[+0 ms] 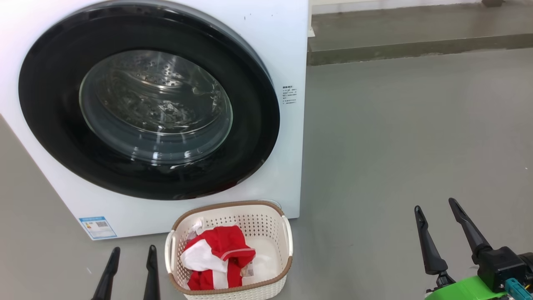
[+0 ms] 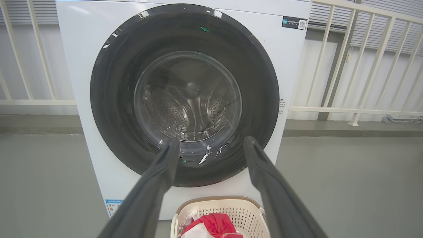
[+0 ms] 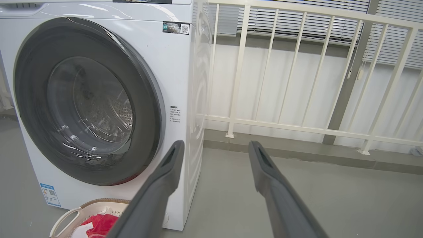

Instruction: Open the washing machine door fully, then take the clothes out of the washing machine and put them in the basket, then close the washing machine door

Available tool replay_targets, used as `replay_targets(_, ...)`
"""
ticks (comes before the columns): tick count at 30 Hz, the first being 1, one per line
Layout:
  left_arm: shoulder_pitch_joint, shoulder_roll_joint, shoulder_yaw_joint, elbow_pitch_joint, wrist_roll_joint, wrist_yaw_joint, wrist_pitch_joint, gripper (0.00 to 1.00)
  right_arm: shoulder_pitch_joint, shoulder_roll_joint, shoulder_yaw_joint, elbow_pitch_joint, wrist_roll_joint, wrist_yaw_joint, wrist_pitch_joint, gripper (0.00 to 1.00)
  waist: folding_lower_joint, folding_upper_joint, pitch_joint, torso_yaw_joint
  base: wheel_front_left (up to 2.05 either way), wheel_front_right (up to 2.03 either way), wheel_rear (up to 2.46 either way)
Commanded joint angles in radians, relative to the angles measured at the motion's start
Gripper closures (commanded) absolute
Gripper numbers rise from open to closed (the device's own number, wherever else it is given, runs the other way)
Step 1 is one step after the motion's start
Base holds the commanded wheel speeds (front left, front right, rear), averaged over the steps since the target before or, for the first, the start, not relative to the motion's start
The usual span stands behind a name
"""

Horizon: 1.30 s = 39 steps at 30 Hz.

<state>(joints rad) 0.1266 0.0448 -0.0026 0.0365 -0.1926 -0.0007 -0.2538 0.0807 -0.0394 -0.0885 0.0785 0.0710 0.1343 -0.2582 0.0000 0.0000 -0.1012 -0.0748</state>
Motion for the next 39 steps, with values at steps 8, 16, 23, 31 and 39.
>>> replay_targets(8, 0.004, -0.009, -0.006, 0.035, 0.028, 0.000, 0.007, 1.00, 0.015, 0.010, 0.003, 0.047, 0.000, 0.000, 0.004, 1.00, 0.0000, 0.0000, 0.003, 0.007, 0.00, 0.00, 0.00)
replay_targets(16, -0.004, -0.011, 0.002, 0.064, -0.048, -0.007, 0.031, 1.00, 0.014, 0.013, 0.000, 0.075, 0.082, 0.000, 0.025, 1.00, 0.0023, 0.0000, 0.006, 0.011, 0.00, 0.00, 0.00)
replay_targets(23, -0.017, -0.010, 0.007, 0.071, -0.129, -0.014, 0.049, 1.00, 0.004, 0.012, 0.000, 0.079, 0.168, 0.000, 0.045, 1.00, 0.0001, 0.0000, 0.014, 0.015, 0.00, 0.00, 0.00)
replay_targets(31, -0.032, -0.009, 0.014, 0.080, -0.222, -0.023, 0.071, 1.00, -0.010, 0.010, -0.001, 0.085, 0.267, 0.000, 0.068, 1.00, 0.0001, 0.0000, 0.021, 0.019, 0.00, 0.00, 0.00)
replay_targets(39, -0.049, -0.007, 0.023, 0.091, -0.326, -0.032, 0.097, 1.00, -0.025, 0.008, -0.003, 0.092, 0.378, -0.001, 0.094, 1.00, 0.0001, 0.0000, 0.028, 0.024, 0.00, 0.00, 0.00)
